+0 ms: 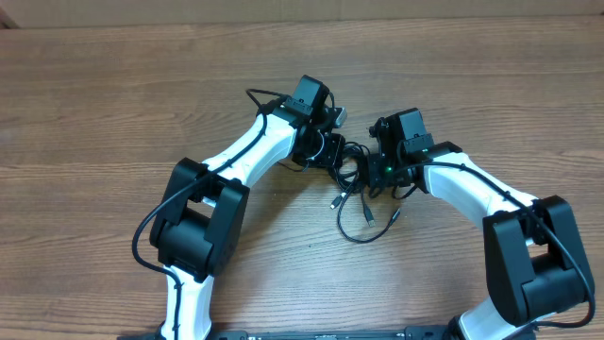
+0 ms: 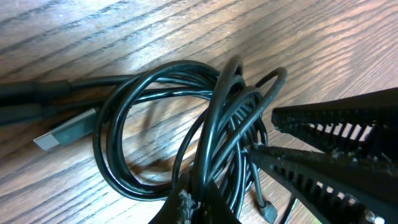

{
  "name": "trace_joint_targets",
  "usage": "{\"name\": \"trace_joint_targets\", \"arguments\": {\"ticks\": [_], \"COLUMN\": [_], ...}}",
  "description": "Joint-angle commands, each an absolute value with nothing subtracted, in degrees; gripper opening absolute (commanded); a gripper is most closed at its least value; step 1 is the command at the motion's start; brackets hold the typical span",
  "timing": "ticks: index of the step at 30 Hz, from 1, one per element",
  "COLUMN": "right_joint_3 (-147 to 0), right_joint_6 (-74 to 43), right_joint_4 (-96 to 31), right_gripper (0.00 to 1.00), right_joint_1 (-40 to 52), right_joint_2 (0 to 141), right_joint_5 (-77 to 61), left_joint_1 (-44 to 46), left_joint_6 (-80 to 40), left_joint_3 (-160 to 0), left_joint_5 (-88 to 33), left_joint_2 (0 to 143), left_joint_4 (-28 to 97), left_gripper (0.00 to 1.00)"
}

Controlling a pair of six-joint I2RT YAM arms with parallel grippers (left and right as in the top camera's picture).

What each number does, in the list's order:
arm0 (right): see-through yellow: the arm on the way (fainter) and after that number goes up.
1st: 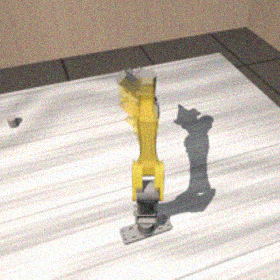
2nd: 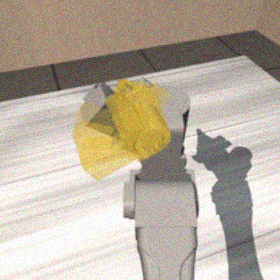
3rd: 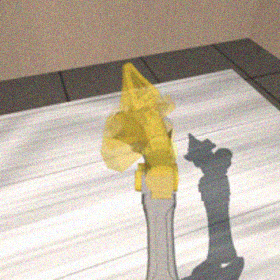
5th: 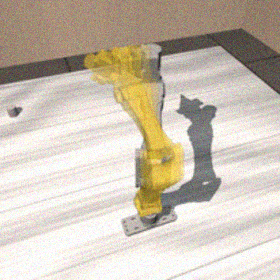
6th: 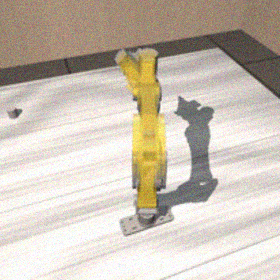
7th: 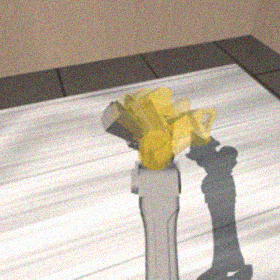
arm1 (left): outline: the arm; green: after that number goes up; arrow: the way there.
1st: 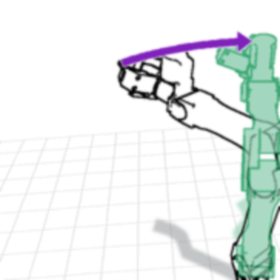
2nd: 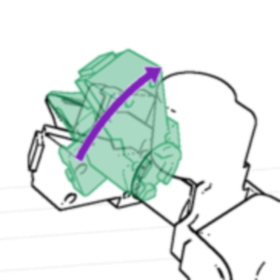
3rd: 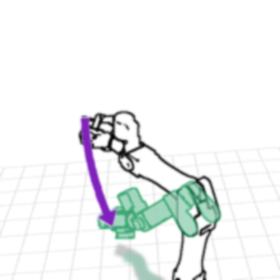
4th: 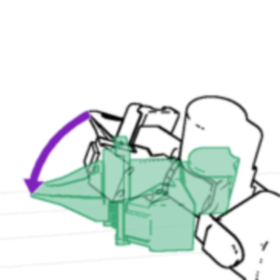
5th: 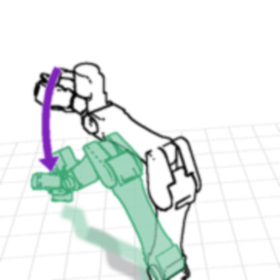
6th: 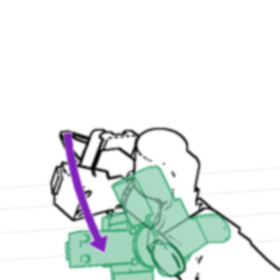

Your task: Untangle cables

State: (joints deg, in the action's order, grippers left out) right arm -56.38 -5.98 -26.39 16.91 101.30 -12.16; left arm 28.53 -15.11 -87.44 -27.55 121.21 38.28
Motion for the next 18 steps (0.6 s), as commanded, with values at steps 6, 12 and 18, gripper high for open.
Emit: {"name": "trace_joint_targets", "arguments": {"ticks": [6,12,18], "right_joint_3": [-55.4,-55.3,-55.3], "right_joint_6": [-6.0,-6.0,-6.0], "right_joint_4": [-24.1,-22.7,-25.4], "right_gripper": [0.3,0.2,0.12], "right_joint_1": [17.0,17.0,17.0], "right_joint_2": [102.0,102.0,102.0], "right_joint_5": [-13.2,-13.3,-13.3], "left_joint_1": [31.6,34.5,34.5], "left_joint_6": [-17.0,-17.0,-17.0], "left_joint_3": [-88.8,-88.7,-88.7], "left_joint_5": [-21.4,-18.7,-16.9], "left_joint_2": [121.8,121.8,121.8], "left_joint_4": [38.7,38.4,38.1], "left_gripper": [0.04,0.04,0.04]}}
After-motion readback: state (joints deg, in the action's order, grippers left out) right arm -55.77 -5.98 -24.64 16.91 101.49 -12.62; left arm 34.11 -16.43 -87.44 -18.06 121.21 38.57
